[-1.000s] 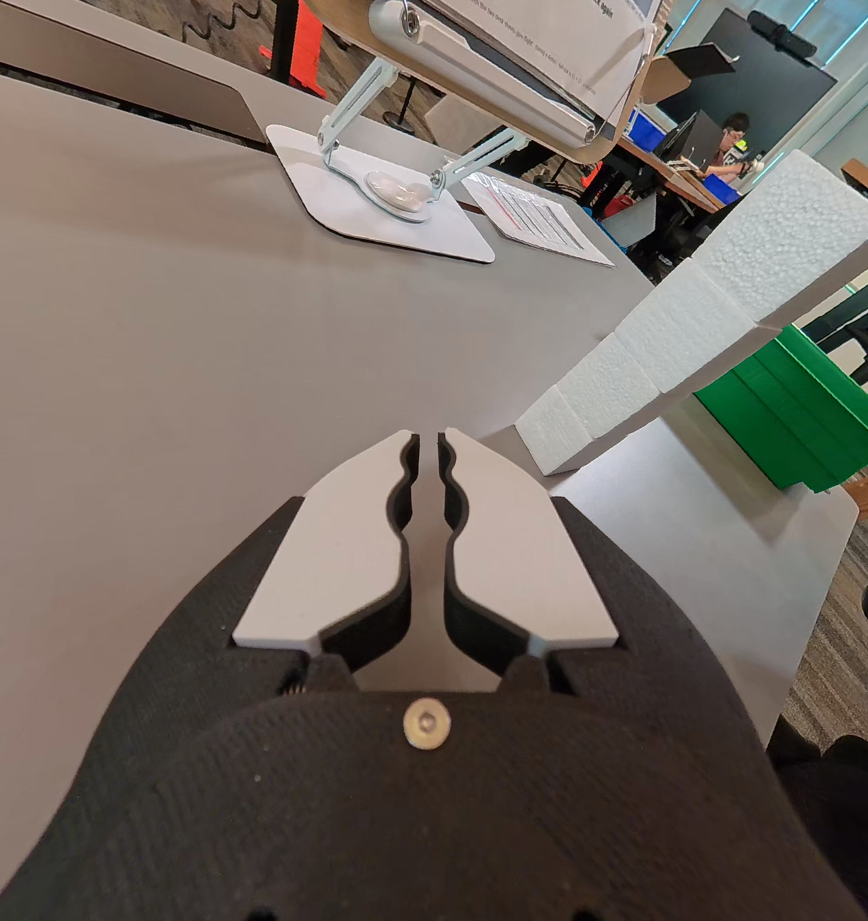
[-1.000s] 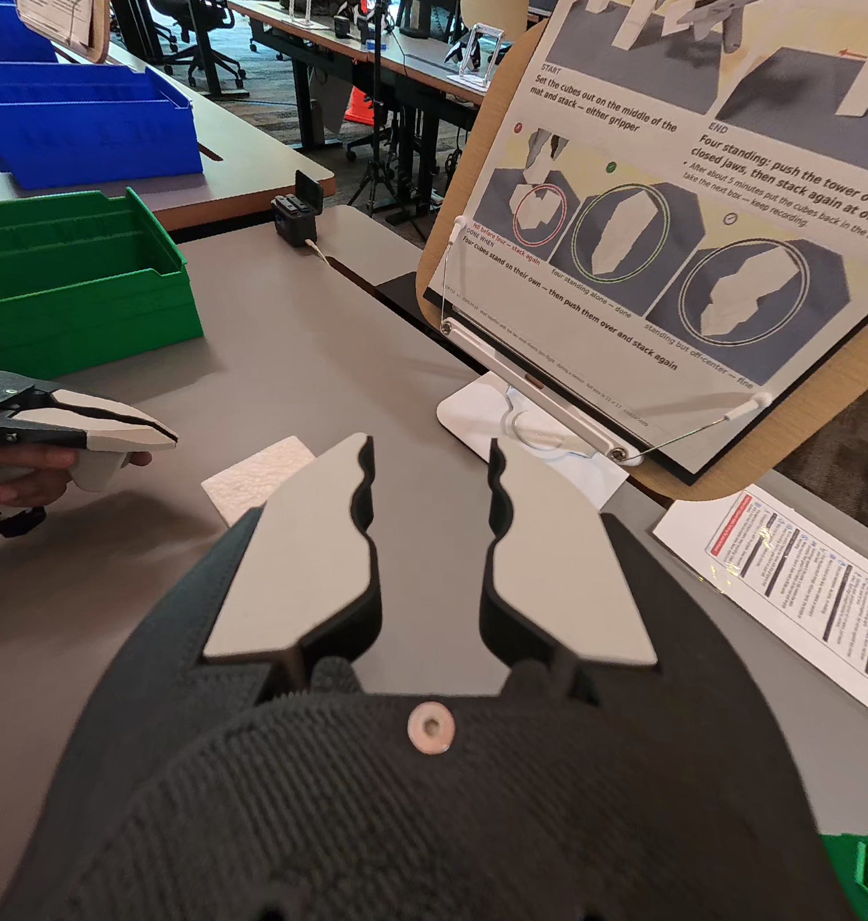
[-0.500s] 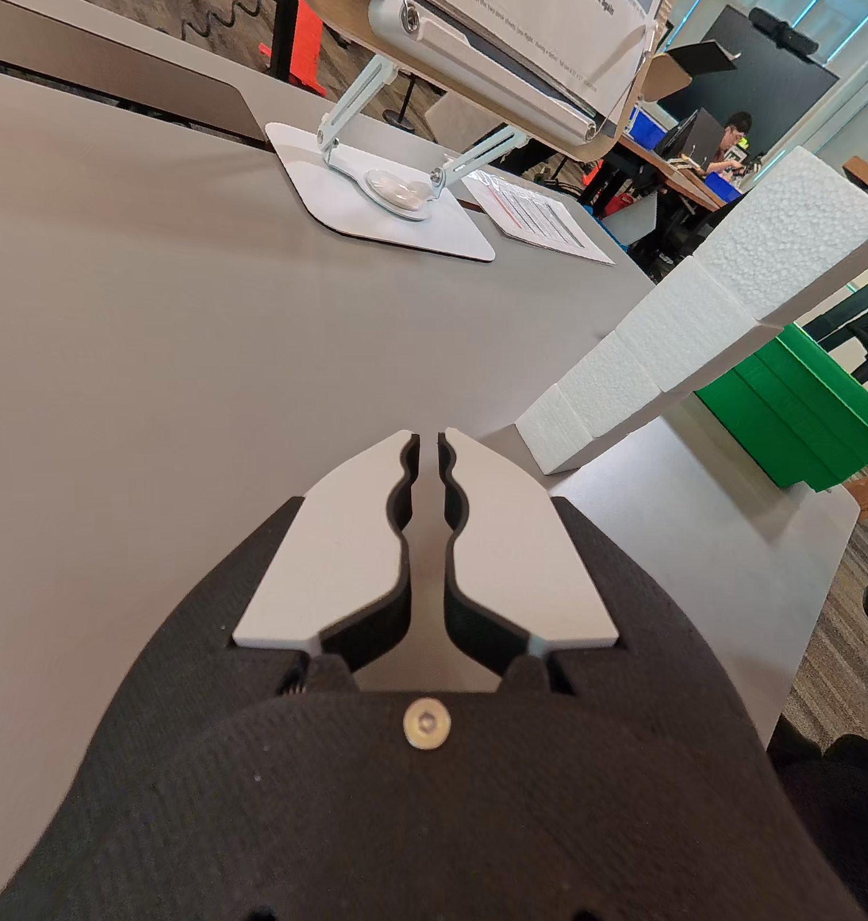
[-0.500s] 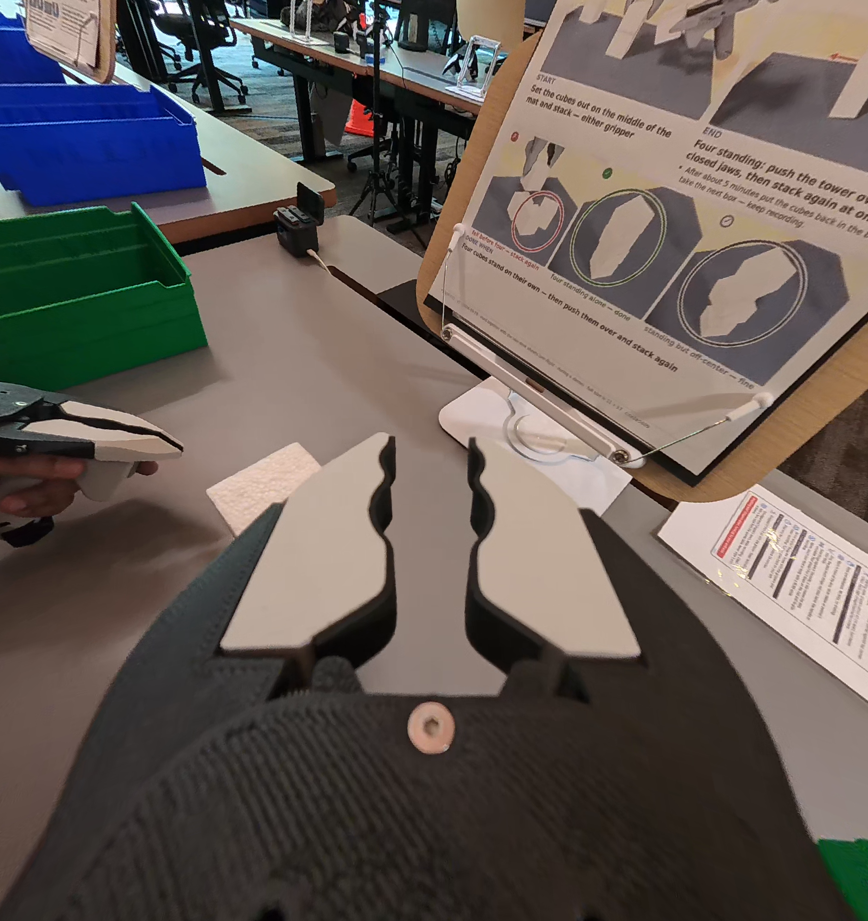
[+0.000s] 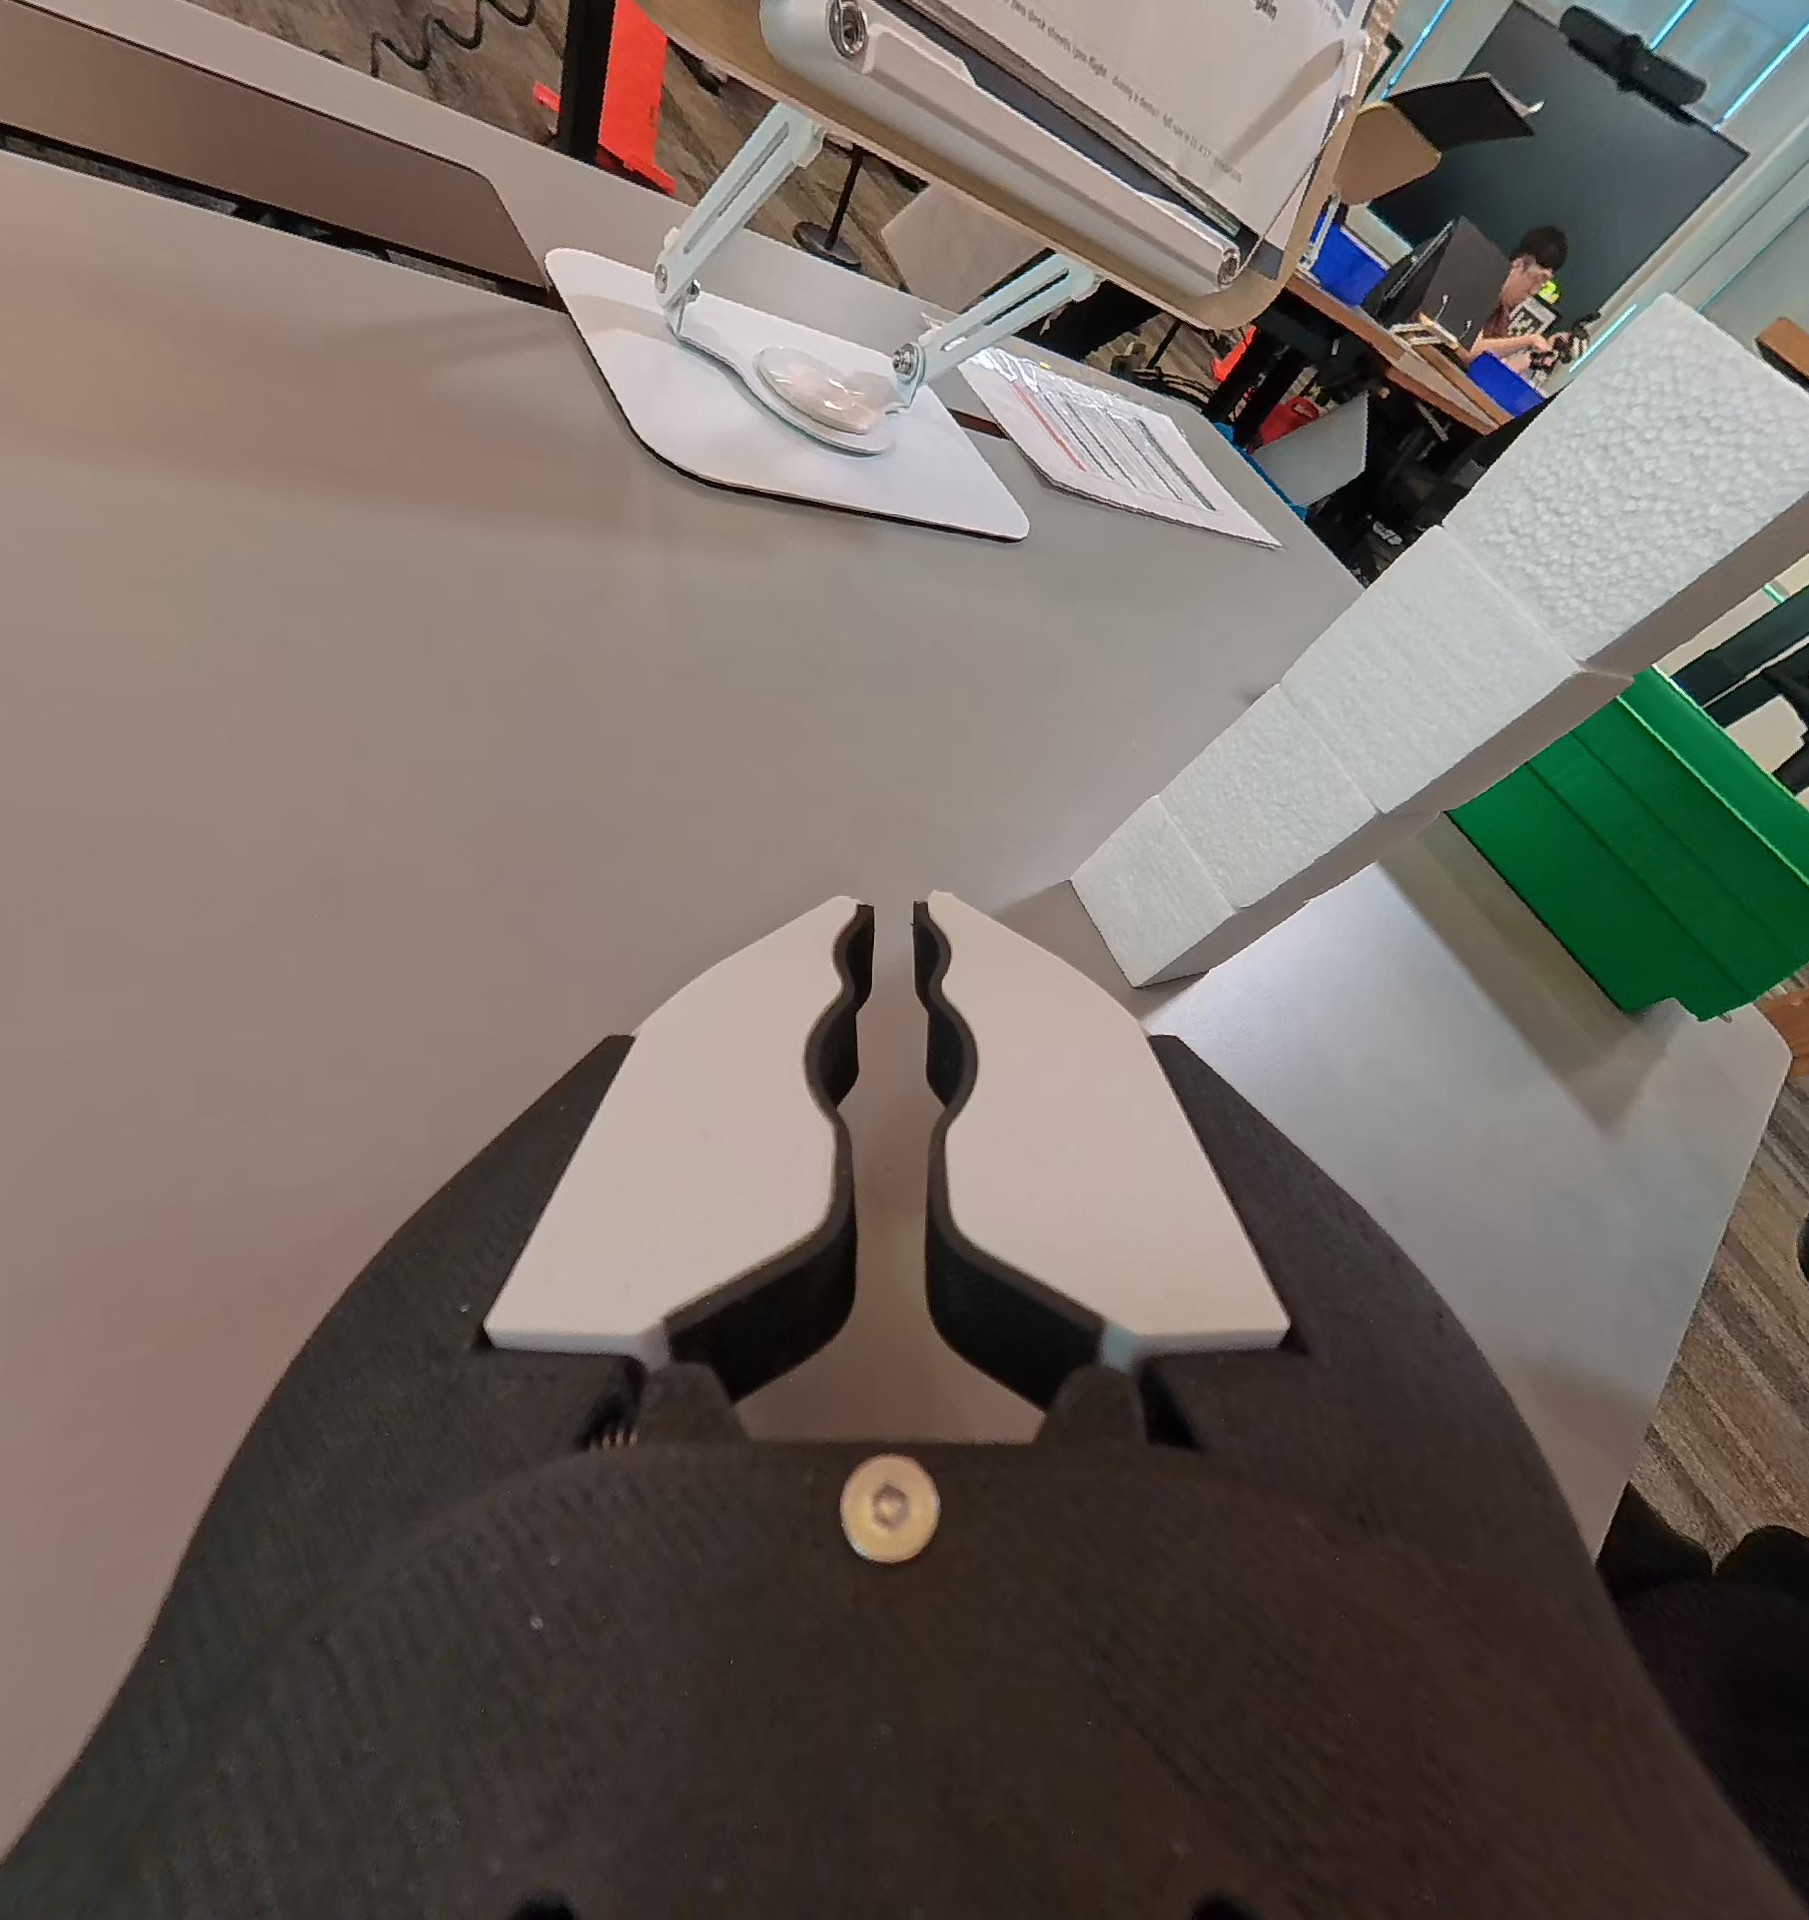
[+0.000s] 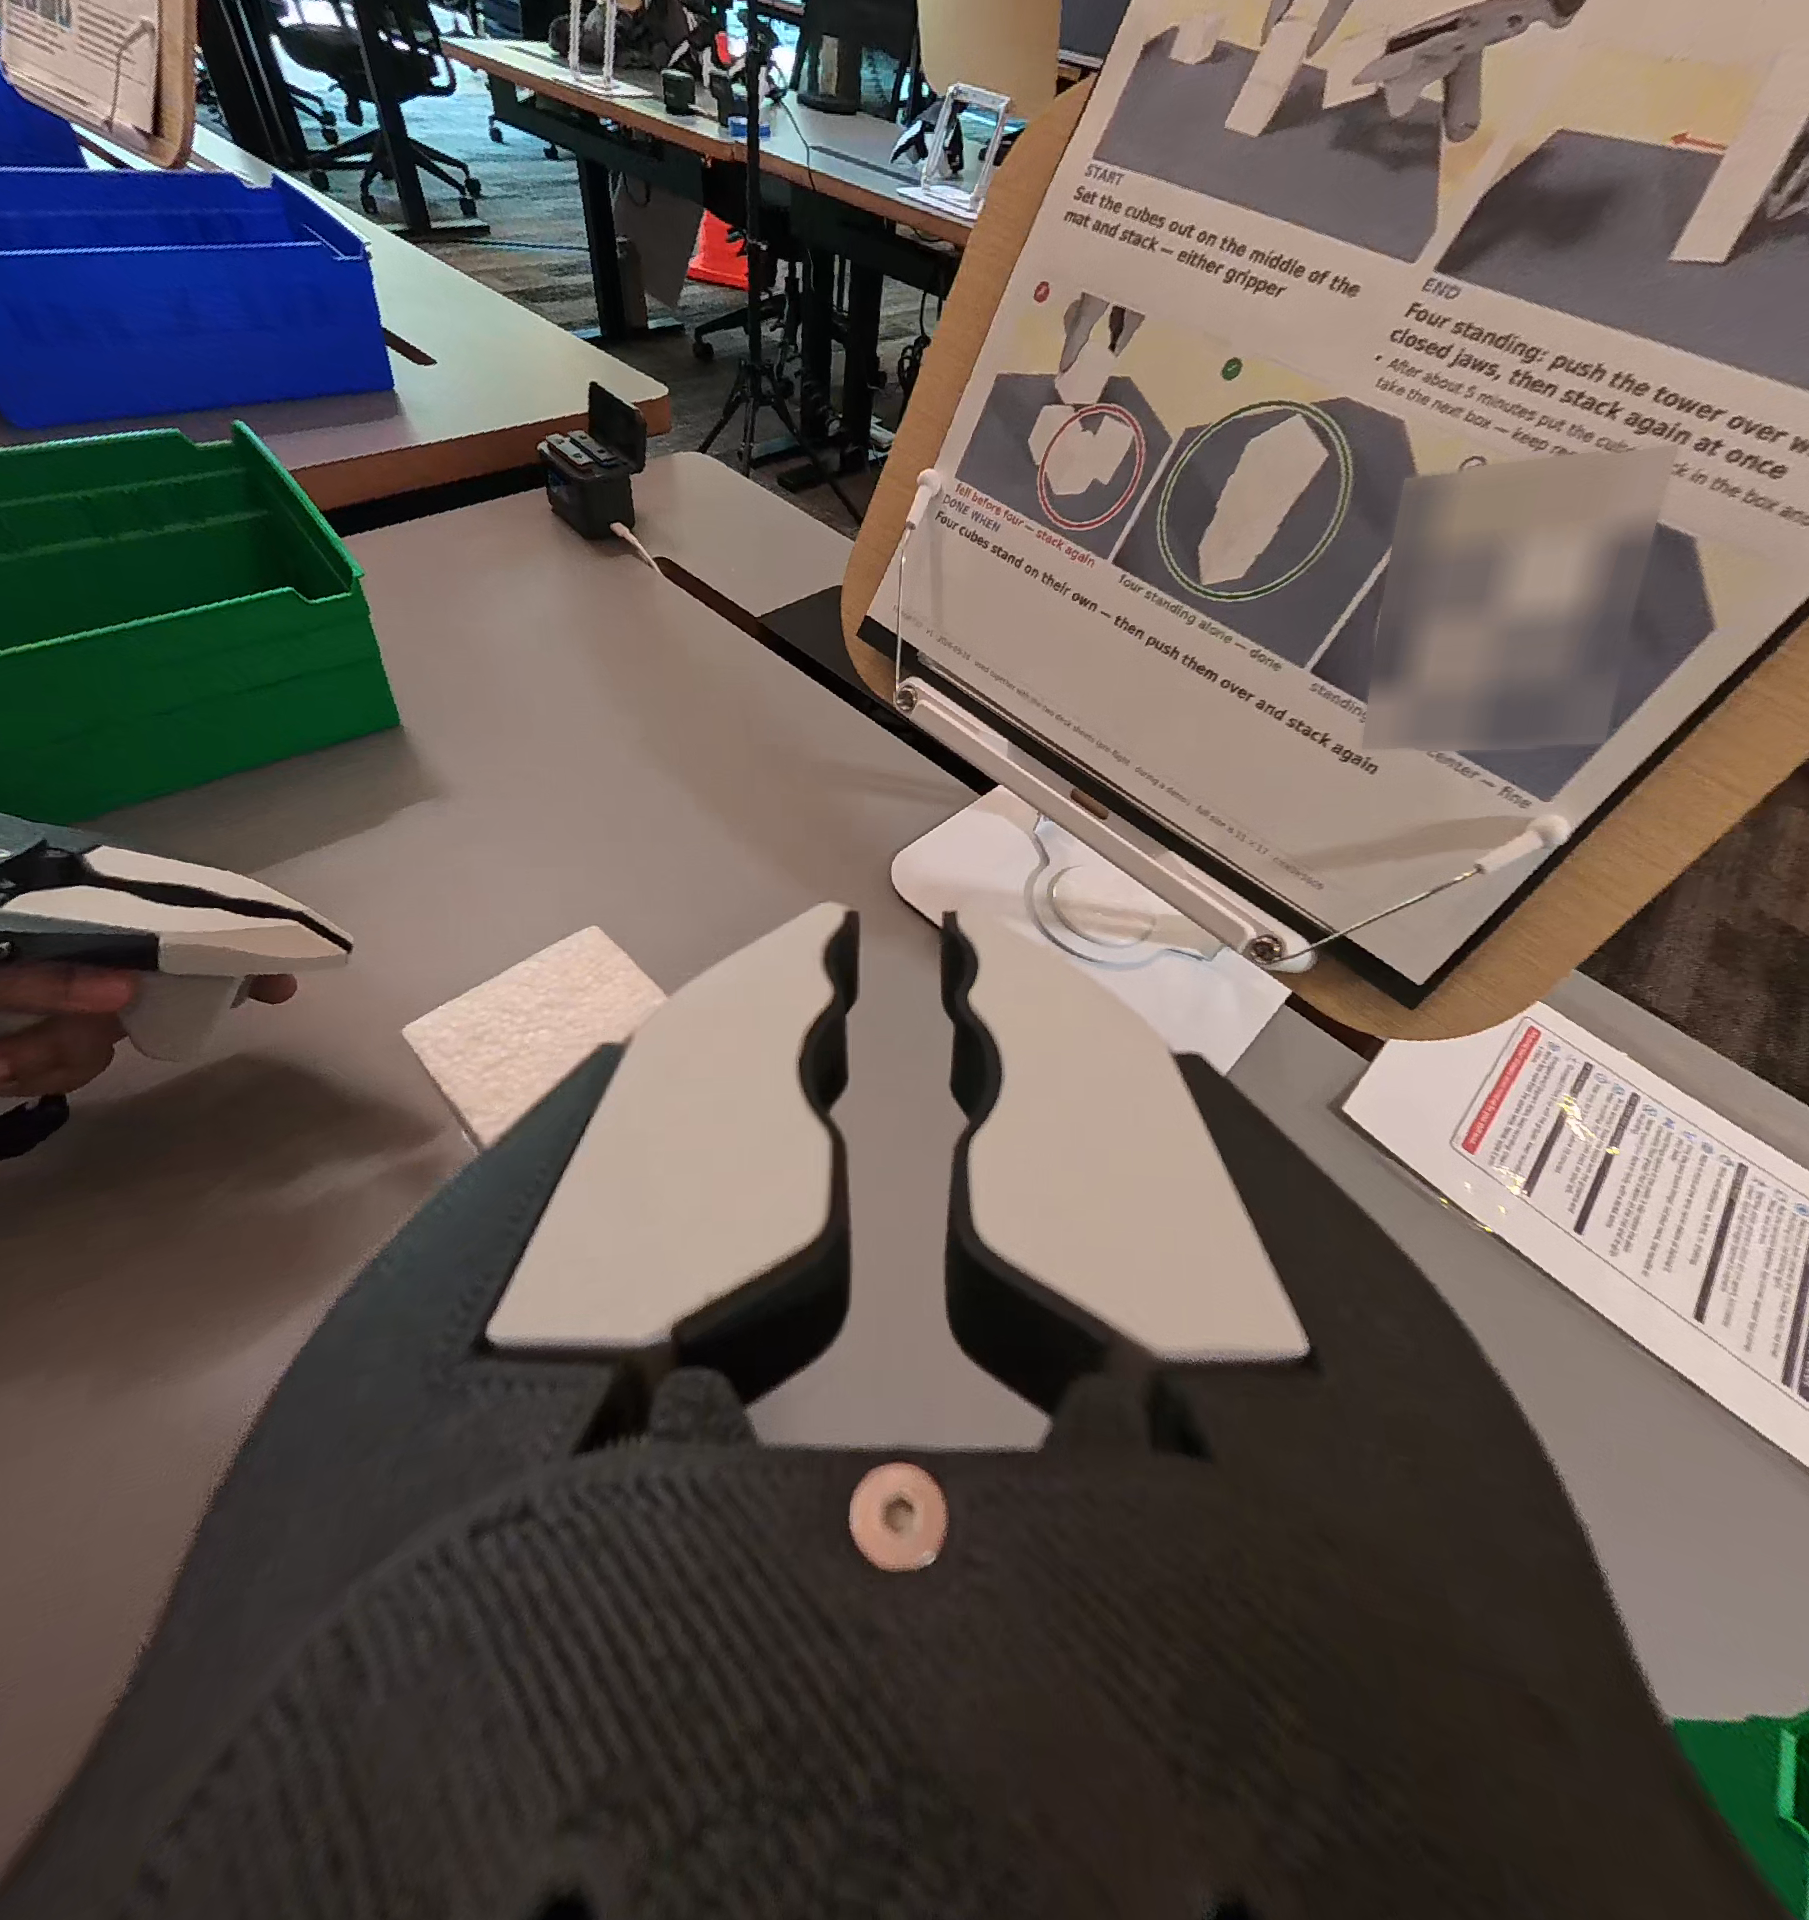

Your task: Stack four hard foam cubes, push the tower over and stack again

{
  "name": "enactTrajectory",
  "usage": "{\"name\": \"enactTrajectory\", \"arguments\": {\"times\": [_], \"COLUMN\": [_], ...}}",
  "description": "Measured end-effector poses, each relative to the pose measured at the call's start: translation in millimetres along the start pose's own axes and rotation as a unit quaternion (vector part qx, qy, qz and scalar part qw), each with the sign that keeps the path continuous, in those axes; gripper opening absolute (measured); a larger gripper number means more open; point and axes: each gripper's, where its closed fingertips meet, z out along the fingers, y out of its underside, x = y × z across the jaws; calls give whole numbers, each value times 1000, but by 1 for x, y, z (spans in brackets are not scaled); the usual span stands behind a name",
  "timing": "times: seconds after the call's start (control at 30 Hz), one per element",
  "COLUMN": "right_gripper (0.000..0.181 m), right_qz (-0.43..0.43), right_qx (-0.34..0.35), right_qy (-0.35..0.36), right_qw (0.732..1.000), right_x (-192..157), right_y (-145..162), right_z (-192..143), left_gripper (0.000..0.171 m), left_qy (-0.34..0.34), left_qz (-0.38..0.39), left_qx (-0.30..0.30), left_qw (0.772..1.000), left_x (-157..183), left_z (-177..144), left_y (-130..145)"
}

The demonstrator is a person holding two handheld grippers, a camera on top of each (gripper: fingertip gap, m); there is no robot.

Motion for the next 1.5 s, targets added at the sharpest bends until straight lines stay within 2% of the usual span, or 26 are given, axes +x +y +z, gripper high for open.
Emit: {"name": "enactTrajectory", "arguments": {"times": [0.17, 0.57, 0.67, 0.8, 0.9, 1.0, 1.13, 1.2, 1.3, 1.5], "right_gripper": [1, 0, 0, 0, 0, 0, 0, 0, 0, 0], "right_qz": [0, -13, -2, 57, 126, 223, 311, 336, 358, 386], "right_qx": [-7, -12, 1, 5, -8, -54, -186, -239, -284, -337], "right_qy": [44, 122, 171, 169, 174, 173, 131, 120, 100, 55], "right_qw": [999, 992, 985, 984, 977, 958, 923, 903, 884, 857], "right_x": [12, 27, 35, 36, 45, 52, 25, 5, -22, -59], "right_y": [2, 8, 7, 17, 44, 92, 173, 201, 219, 230], "right_z": [1, 0, -4, -4, -9, -12, 8, 18, 31, 44], "left_gripper": [8, 8, 8, 8, 8, 8, 7, 7, 7, 7], "left_qy": [-1, -2, 0, 3, -4, -6, 0, 2, 3, 0], "left_qz": [2, -1, -3, -4, 5, 10, 6, 6, 6, -1], "left_qx": [-1, 3, 6, 6, 5, 6, 14, 16, 14, 25], "left_qw": [1000, 1000, 1000, 1000, 1000, 1000, 1000, 1000, 1000, 1000], "left_x": [0, 0, 2, 4, 4, 5, 11, 14, 15, 12], "left_z": [1, 0, 0, -1, -2, -2, -2, -2, -2, -6], "left_y": [0, -1, -2, -2, -2, -2, -5, -5, -5, -9]}}
